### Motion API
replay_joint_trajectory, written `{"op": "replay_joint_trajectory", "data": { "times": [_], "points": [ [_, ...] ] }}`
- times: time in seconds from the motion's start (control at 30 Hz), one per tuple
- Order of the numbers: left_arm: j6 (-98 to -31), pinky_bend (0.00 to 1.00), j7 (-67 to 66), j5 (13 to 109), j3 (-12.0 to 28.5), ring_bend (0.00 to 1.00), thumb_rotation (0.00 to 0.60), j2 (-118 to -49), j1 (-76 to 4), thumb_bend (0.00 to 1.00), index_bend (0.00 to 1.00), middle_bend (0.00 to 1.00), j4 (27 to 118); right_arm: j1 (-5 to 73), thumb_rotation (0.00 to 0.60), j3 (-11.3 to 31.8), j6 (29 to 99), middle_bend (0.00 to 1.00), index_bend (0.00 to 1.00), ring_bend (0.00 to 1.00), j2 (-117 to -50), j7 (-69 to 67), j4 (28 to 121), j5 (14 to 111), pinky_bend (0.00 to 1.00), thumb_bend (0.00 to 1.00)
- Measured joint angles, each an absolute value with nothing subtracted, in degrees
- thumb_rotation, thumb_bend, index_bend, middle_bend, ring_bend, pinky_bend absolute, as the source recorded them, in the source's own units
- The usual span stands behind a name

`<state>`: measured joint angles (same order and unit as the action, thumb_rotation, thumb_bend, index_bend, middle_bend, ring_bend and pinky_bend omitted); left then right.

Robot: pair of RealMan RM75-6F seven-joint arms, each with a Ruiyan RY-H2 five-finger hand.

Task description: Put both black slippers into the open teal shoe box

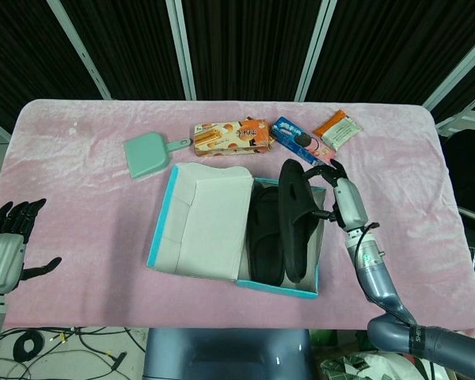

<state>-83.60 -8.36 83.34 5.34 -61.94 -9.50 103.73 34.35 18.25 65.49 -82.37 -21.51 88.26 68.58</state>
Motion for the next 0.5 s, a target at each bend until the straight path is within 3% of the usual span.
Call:
{"op": "replay_joint_trajectory", "data": {
  "times": [0.5],
  "points": [
    [-84.13, 0.0, -9.66, 83.33, 4.99, 0.06, 0.6, -61.64, -9.04, 0.0, 0.0, 0.11, 105.02, 33.85, 0.6, 14.47, 73.47, 0.47, 0.56, 0.2, -92.32, -25.19, 70.05, 79.48, 0.03, 0.49]
  ]
}}
